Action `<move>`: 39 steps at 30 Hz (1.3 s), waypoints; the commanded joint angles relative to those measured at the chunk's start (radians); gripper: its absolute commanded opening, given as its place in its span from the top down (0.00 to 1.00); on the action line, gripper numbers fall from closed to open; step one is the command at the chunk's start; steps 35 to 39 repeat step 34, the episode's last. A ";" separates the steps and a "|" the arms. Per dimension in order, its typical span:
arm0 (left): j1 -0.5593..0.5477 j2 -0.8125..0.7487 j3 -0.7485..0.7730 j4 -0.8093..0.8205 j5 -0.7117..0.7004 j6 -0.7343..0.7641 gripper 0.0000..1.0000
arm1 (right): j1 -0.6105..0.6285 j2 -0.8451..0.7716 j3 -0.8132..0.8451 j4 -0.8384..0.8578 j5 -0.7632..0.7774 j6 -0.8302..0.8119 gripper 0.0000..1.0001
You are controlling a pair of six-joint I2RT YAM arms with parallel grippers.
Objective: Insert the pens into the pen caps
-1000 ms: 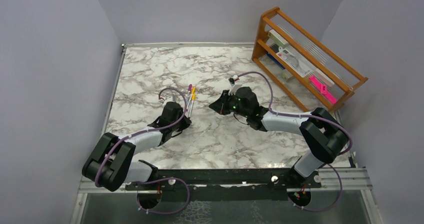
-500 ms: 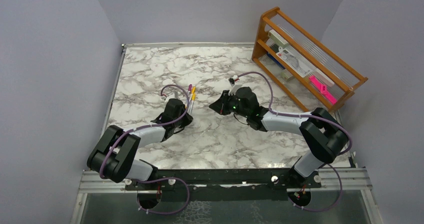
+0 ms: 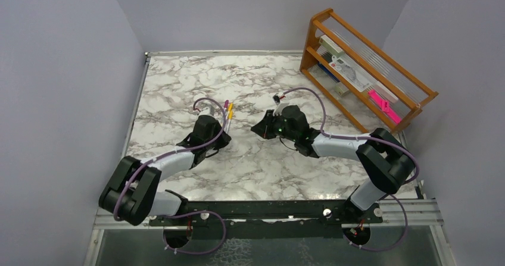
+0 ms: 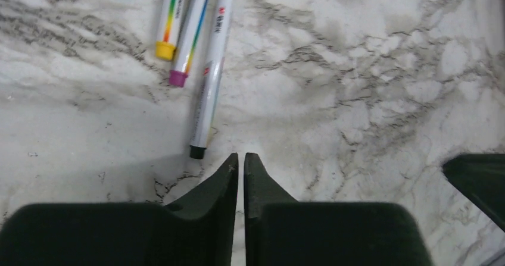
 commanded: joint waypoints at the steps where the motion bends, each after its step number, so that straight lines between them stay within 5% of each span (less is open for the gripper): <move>1: -0.001 -0.178 0.036 -0.017 0.108 0.090 0.79 | -0.005 -0.049 -0.017 -0.032 0.051 -0.075 0.96; 3: 0.000 -0.256 0.062 -0.043 0.120 0.116 0.66 | -0.005 -0.088 -0.035 -0.054 0.076 -0.110 0.88; 7: 0.000 -0.366 0.097 -0.080 0.121 0.151 0.41 | -0.005 -0.217 -0.045 -0.198 0.149 -0.155 0.51; 9: -0.001 -0.391 0.111 -0.089 0.121 0.167 0.33 | -0.005 -0.302 -0.063 -0.273 0.194 -0.170 0.45; 18: 0.001 -0.376 0.114 -0.119 0.084 0.179 0.30 | -0.006 -0.618 -0.062 -0.615 0.378 -0.255 0.38; 25: 0.001 -0.386 0.101 -0.184 0.031 0.162 0.30 | -0.005 -0.795 -0.083 -0.664 0.403 -0.263 0.36; 39: 0.001 -0.394 0.101 -0.237 0.005 0.182 0.30 | -0.005 -0.775 -0.028 -0.709 0.415 -0.229 0.39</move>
